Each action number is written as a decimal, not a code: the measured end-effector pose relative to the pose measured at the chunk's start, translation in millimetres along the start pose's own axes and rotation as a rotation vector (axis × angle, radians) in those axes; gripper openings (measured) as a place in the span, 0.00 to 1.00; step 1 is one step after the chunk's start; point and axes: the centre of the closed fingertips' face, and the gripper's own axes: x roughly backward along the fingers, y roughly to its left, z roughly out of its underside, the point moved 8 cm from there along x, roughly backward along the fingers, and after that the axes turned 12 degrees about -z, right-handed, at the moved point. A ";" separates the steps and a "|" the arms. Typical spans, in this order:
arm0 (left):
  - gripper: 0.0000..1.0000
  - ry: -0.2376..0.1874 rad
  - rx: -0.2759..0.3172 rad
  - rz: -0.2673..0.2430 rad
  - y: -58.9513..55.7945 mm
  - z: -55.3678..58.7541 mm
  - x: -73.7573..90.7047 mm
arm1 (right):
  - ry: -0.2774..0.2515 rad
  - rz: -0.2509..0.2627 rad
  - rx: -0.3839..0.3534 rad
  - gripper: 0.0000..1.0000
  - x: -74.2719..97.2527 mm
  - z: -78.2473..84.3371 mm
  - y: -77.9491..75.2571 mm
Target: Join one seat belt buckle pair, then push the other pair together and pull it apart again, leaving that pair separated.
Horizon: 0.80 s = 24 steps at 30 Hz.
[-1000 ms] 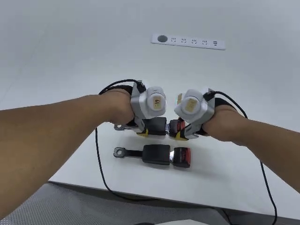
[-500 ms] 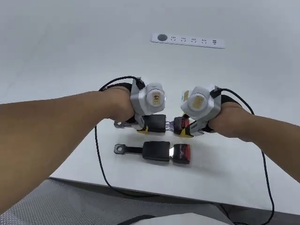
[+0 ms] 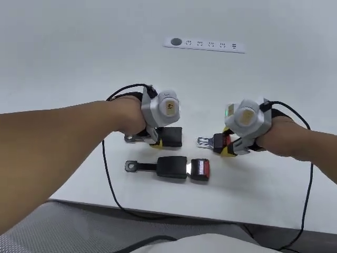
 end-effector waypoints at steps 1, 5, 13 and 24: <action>0.31 0.001 0.000 -0.001 0.3 -0.1 -0.2 | 0.004 0.002 -0.003 0.34 1.8 3.5 0.8; 0.31 -0.001 0.001 -0.005 0.3 1.0 -0.4 | 0.018 0.010 -0.014 0.34 5.6 21.9 6.6; 0.32 -0.013 0.014 -0.008 0.0 1.6 -1.6 | 0.024 0.010 -0.061 0.34 18.8 40.9 9.0; 0.34 0.000 0.064 -0.021 1.4 4.4 -0.8 | 0.039 0.075 -0.068 0.44 19.2 40.4 5.0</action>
